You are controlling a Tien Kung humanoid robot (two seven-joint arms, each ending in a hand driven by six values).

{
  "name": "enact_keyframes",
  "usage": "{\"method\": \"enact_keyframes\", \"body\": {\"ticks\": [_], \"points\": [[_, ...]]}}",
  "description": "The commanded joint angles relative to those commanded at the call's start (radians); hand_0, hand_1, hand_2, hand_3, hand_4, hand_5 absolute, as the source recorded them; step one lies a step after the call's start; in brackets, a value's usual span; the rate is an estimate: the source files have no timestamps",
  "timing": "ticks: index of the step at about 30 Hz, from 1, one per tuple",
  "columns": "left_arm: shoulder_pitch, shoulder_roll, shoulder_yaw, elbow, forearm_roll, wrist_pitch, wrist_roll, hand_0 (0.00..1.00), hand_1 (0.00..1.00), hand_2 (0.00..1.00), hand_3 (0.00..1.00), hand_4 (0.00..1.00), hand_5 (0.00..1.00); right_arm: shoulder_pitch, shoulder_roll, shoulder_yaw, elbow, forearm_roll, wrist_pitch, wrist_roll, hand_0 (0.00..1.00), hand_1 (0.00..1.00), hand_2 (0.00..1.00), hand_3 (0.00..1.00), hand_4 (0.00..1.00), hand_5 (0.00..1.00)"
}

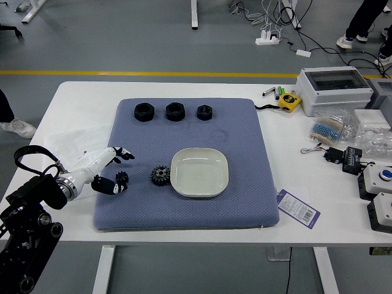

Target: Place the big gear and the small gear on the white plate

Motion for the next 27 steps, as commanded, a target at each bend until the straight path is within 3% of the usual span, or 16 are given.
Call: {"method": "enact_keyframes", "body": {"ticks": [5,6,11,12,17,18,27], "points": [[0.002,0.002,0.008,0.006,0.002,-0.001,0.010,0.578,0.640,0.716,0.685,0.812,0.002,0.000,0.000,0.000,0.000,0.000,-0.001,0.000,0.638,0.633,0.722,0.588,0.846,0.710],[0.003,0.002,0.009,0.007,0.002,-0.001,0.011,0.521,0.596,0.674,0.641,0.730,0.002,0.000,0.000,0.000,0.000,0.000,-0.001,0.000,0.638,0.633,0.722,0.588,0.845,0.710],[0.001,0.002,0.011,0.013,0.004,-0.005,0.017,0.521,0.596,0.674,0.641,0.730,0.002,0.000,0.000,-0.001,0.000,0.001,-0.001,0.000,0.638,0.633,0.722,0.588,0.845,0.710],[0.001,0.003,0.011,0.014,0.004,-0.005,0.018,0.488,0.569,0.642,0.589,0.670,0.002,0.000,0.000,-0.001,0.000,0.002,-0.001,0.000,0.638,0.633,0.723,0.588,0.845,0.709],[0.000,0.006,0.015,0.022,0.004,-0.003,0.023,0.488,0.569,0.642,0.589,0.670,0.002,0.001,0.000,-0.002,0.000,0.002,-0.001,0.000,0.638,0.633,0.723,0.588,0.845,0.709],[-0.001,0.006,0.016,0.024,0.004,-0.002,0.023,0.463,0.545,0.607,0.564,0.605,0.002,0.001,0.000,-0.002,0.000,0.002,-0.001,0.000,0.638,0.633,0.723,0.588,0.844,0.710],[0.001,0.007,0.027,0.030,-0.001,-0.003,0.023,0.447,0.527,0.577,0.544,0.561,0.002,-0.001,0.001,0.000,0.000,0.000,-0.003,0.000,0.638,0.633,0.722,0.589,0.845,0.709]]}}
